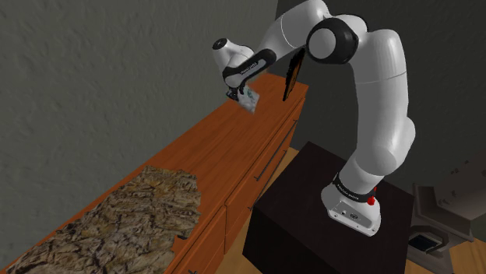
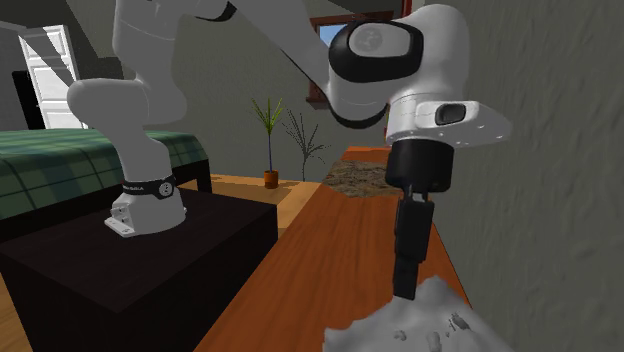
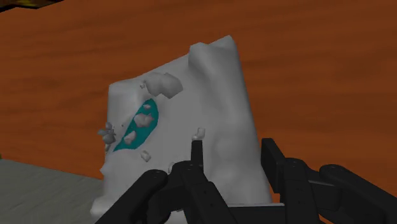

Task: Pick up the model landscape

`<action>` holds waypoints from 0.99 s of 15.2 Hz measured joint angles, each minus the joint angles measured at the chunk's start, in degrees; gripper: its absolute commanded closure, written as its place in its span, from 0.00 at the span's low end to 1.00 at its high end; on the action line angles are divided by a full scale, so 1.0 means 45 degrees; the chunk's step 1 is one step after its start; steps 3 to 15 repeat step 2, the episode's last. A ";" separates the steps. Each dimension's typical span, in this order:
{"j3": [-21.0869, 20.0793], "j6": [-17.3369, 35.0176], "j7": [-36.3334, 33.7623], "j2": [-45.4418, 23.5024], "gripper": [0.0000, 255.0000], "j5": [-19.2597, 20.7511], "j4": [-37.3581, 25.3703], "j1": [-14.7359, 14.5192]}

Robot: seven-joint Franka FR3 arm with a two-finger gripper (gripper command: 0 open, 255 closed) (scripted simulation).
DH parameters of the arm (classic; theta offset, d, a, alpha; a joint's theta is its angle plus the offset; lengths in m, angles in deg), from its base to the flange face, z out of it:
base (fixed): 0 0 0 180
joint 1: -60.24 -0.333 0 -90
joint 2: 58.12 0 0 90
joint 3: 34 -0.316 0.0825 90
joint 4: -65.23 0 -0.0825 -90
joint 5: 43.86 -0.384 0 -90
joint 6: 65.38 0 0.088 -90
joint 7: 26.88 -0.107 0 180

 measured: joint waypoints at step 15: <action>-0.0026 -0.0157 0.0092 0.0162 1.00 -0.0053 -0.0011 0.0001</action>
